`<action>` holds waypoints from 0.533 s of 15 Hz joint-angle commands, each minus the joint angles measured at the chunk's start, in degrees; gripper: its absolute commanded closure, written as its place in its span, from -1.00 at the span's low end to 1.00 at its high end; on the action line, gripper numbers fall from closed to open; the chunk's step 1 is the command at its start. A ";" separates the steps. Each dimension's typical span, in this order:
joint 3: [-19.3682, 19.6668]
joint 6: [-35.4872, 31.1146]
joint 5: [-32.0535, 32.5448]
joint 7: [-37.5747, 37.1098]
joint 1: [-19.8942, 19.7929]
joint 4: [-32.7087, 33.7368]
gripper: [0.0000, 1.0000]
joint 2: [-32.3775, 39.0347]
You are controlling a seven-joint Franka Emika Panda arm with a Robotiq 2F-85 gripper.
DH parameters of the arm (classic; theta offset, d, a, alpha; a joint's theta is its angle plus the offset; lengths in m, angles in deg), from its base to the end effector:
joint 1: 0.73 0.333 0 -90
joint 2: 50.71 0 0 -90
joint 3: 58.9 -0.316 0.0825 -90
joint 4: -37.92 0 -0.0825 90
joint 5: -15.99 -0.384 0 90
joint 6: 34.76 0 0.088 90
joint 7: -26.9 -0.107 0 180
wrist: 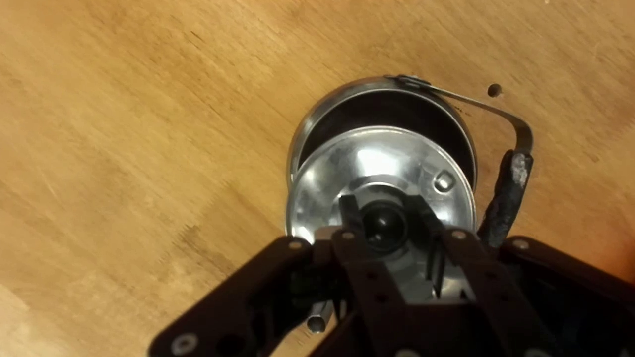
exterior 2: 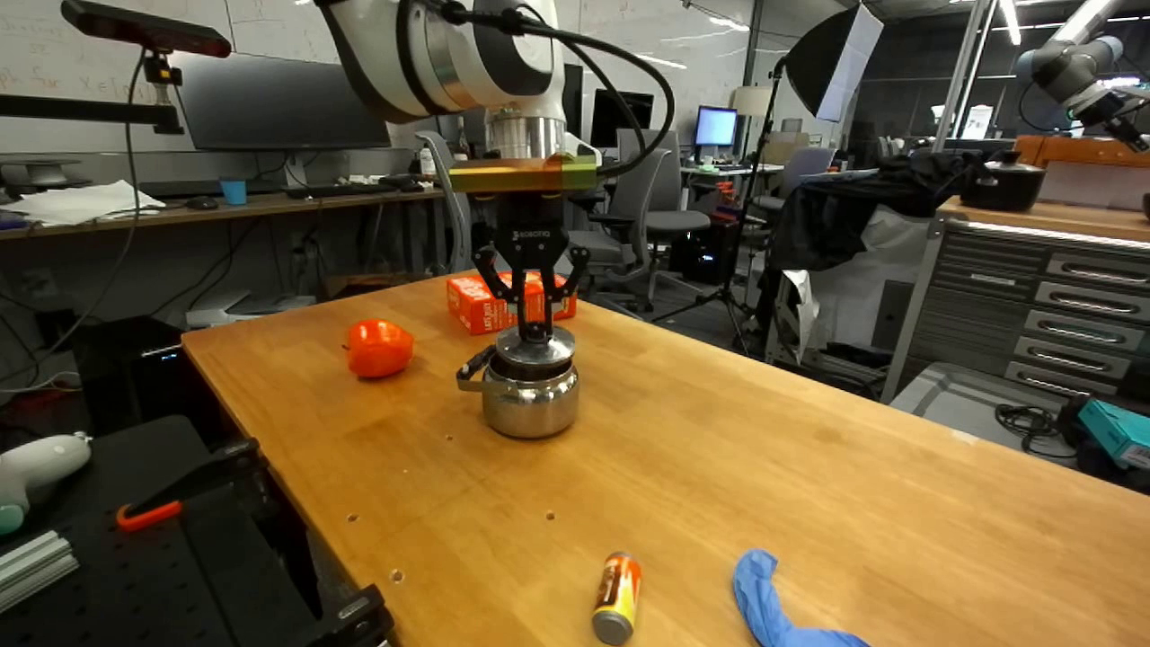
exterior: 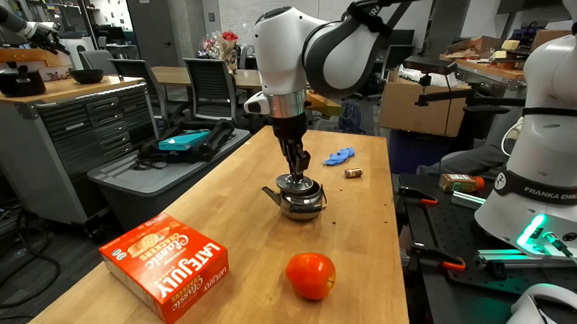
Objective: Cover the teapot with the silver lid on the table
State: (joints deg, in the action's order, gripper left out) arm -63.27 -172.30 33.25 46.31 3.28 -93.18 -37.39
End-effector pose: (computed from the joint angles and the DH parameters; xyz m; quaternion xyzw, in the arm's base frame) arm 0.5132 0.0740 0.2409 0.9311 0.3499 -0.0660 0.0798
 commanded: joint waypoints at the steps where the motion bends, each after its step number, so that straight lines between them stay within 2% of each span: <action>1: 0.20 1.71 1.73 -1.93 0.74 2.25 0.86 1.60; 8: 0.36 -0.70 2.16 -1.62 0.28 0.01 0.86 0.24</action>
State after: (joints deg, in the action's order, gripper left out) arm -63.27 -172.25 33.77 45.75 3.35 -92.22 -36.01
